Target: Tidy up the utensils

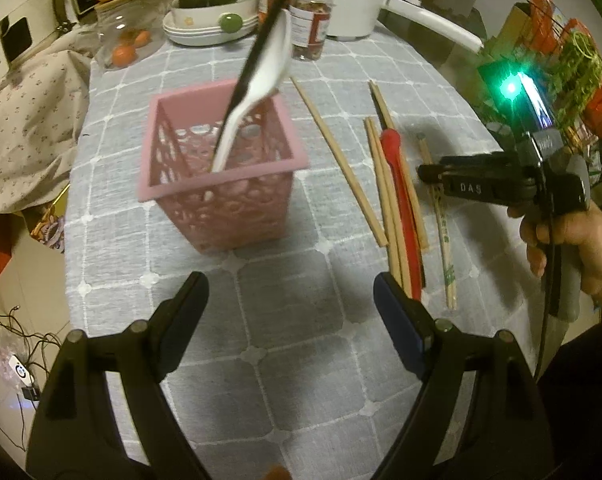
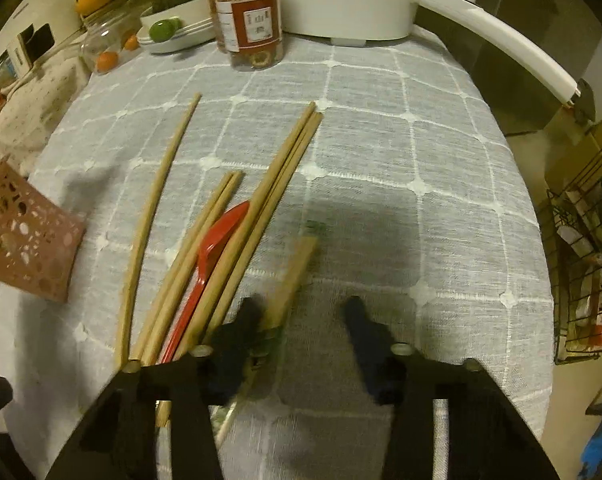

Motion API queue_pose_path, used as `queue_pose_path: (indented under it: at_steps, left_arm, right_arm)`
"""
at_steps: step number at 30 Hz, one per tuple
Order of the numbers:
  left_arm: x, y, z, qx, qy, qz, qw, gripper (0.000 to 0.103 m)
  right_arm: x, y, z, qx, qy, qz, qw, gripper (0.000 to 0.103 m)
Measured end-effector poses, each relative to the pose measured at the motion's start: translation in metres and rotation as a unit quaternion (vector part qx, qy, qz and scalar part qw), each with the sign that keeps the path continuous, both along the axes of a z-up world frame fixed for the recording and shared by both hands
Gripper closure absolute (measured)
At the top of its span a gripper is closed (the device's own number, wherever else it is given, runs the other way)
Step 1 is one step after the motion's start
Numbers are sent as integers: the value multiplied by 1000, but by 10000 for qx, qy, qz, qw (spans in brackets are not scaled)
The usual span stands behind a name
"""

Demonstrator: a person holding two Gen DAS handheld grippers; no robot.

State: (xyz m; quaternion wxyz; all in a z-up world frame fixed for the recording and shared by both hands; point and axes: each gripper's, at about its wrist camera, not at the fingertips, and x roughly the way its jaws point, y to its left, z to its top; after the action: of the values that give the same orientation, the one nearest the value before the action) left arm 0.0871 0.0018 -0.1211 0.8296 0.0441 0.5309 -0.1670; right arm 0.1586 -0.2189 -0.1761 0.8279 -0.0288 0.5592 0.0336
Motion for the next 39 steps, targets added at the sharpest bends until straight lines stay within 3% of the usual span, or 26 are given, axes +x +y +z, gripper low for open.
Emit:
queue_pose_path:
  at_steps: [1, 2, 5, 8, 13, 19, 22, 24, 27, 32, 39]
  left_arm:
    - [0, -1, 0, 10, 23, -1, 10000, 19]
    - [0, -3, 0, 18, 66, -11, 10000, 19]
    - [-2, -9, -1, 106, 204, -4, 9997, 19]
    - [-8, -19, 1, 75, 258, -72, 9996, 19]
    - [-21, -55, 0, 376, 29, -391, 9985, 21]
    - [6, -99, -2, 260, 23, -346, 9991, 54]
    - [35, -126, -2, 179, -30, -248, 9995, 65]
    - [57, -141, -5, 106, 92, -157, 9998, 81]
    - [98, -156, -11, 131, 276, 12, 9995, 94]
    - [146, -165, -21, 126, 569, 385, 9976, 96]
    - [174, -183, -39, 276, 846, 383, 9953, 96]
  right_arm:
    - [0, -1, 1, 26, 28, 33, 10000, 81]
    - [-1, -2, 1, 67, 61, 56, 9999, 87]
    - [-2, -10, 3, 303, 221, -18, 9993, 97]
    - [-6, -19, 9, 508, 234, -79, 9984, 98]
    - [-15, -43, 31, 736, 9, -245, 9970, 98]
    - [-20, -85, 49, 1006, -109, -510, 9936, 98]
    - [-22, -102, 50, 1170, -74, -653, 9910, 98]
    - [-22, -110, 50, 1268, -23, -717, 9893, 98]
    - [-22, -120, 51, 1415, -6, -789, 9868, 98]
    - [-20, -132, 56, 1618, -55, -917, 9825, 98]
    - [-15, -136, 52, 1725, 11, -958, 9803, 98]
